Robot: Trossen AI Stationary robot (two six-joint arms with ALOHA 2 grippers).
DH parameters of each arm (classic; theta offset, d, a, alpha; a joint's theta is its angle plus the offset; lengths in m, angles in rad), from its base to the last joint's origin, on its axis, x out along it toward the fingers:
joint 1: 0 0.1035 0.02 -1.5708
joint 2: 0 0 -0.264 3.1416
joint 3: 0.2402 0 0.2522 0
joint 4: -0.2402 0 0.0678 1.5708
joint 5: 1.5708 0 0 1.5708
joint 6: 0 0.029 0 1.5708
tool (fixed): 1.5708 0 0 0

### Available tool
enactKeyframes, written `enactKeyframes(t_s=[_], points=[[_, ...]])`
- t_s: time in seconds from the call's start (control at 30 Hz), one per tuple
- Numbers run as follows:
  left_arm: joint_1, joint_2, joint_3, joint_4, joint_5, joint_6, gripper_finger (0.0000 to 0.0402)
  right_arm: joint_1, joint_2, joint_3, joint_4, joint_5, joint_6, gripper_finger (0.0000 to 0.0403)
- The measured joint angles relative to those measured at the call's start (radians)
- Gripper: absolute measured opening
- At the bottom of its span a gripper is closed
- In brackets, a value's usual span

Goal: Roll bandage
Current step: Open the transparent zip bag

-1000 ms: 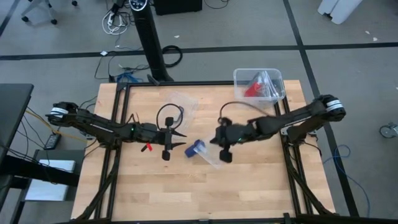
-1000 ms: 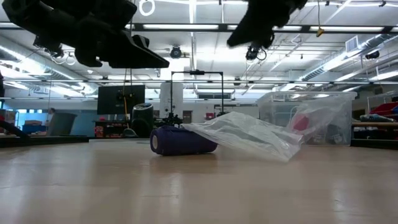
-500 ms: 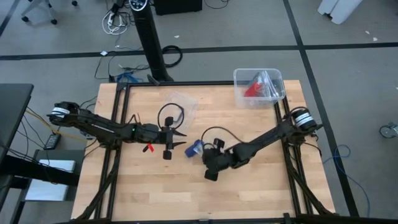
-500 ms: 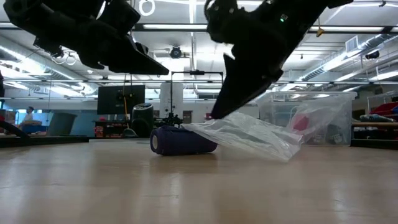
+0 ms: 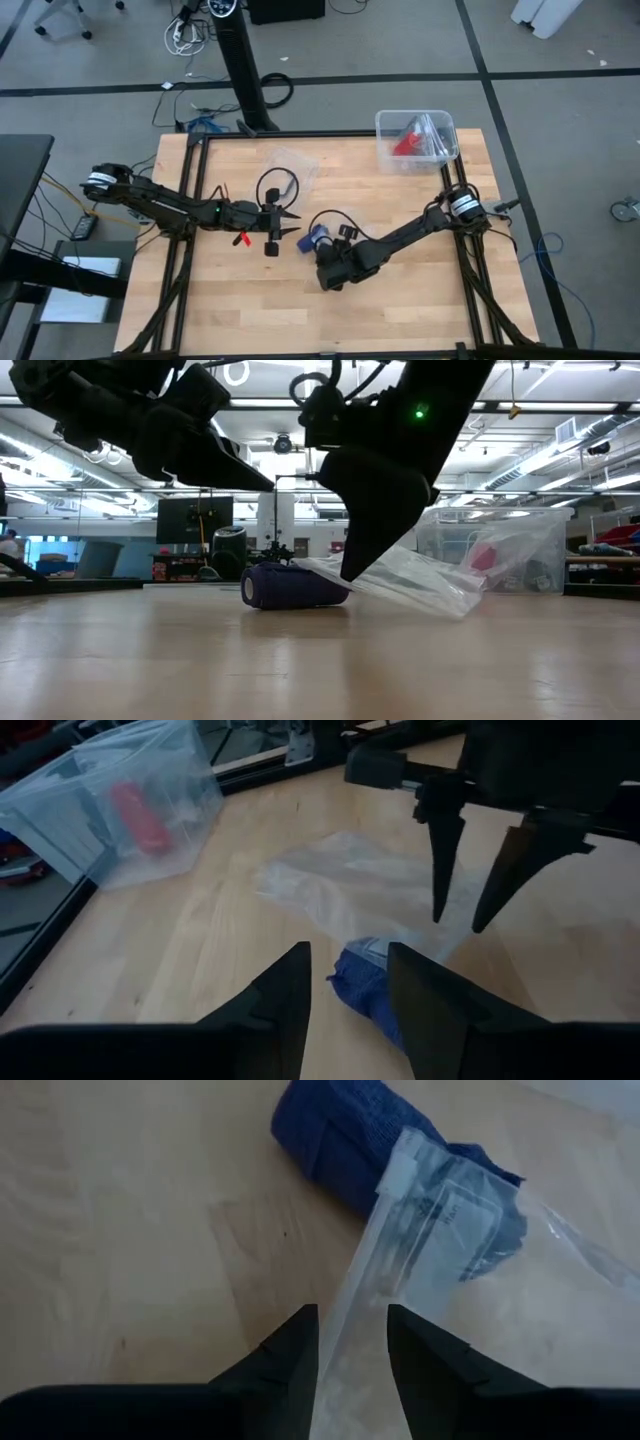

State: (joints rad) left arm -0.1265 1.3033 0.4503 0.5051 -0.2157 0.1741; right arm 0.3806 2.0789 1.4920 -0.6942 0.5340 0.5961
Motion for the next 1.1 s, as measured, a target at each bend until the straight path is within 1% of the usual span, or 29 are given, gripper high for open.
enactKeyframes(t_s=[0.17, 0.23, 0.3, 0.43, 0.47, 0.63, 0.77, 0.9, 1.03, 1.1], points=[[0.000, 0.000, 0.000, -0.001, 0.000, 0.000, 0.0137, -0.010, 0.000, -0.001, -0.017, -0.001, 0.005, 0.0117], [0.000, 0.000, 0.000, -0.001, 0.000, 0.000, 0.0137, -0.016, 0.000, -0.001, -0.032, -0.001, 0.006, 0.0110], [0.000, 0.000, 0.000, -0.002, 0.001, -0.001, 0.0137, -0.020, 0.000, -0.001, -0.040, 0.004, 0.006, 0.0091], [0.000, 0.000, 0.000, -0.002, 0.005, 0.000, 0.0137, -0.028, 0.000, -0.001, -0.078, 0.016, -0.016, 0.0018], [0.000, 0.000, 0.000, -0.002, 0.005, 0.000, 0.0137, -0.029, 0.000, -0.001, -0.089, 0.024, -0.021, 0.0010], [0.000, 0.000, 0.000, -0.002, 0.008, 0.011, 0.0137, -0.036, -0.020, -0.002, -0.121, 0.016, -0.037, 0.0002], [-0.006, 0.000, 0.000, 0.012, 0.051, 0.035, 0.0137, -0.035, -0.087, -0.002, -0.131, 0.016, -0.040, 0.0002], [-0.026, 0.000, 0.000, 0.077, 0.072, 0.024, 0.0137, -0.029, -0.185, -0.002, -0.118, 0.072, -0.039, 0.0001], [-0.048, 0.000, 0.000, 0.135, 0.098, -0.050, 0.0137, -0.029, -0.265, -0.002, -0.073, 0.148, -0.021, 0.0001], [-0.056, 0.000, 0.000, 0.163, 0.091, -0.108, 0.0137, -0.029, -0.288, -0.002, -0.033, 0.198, -0.029, 0.0001]])
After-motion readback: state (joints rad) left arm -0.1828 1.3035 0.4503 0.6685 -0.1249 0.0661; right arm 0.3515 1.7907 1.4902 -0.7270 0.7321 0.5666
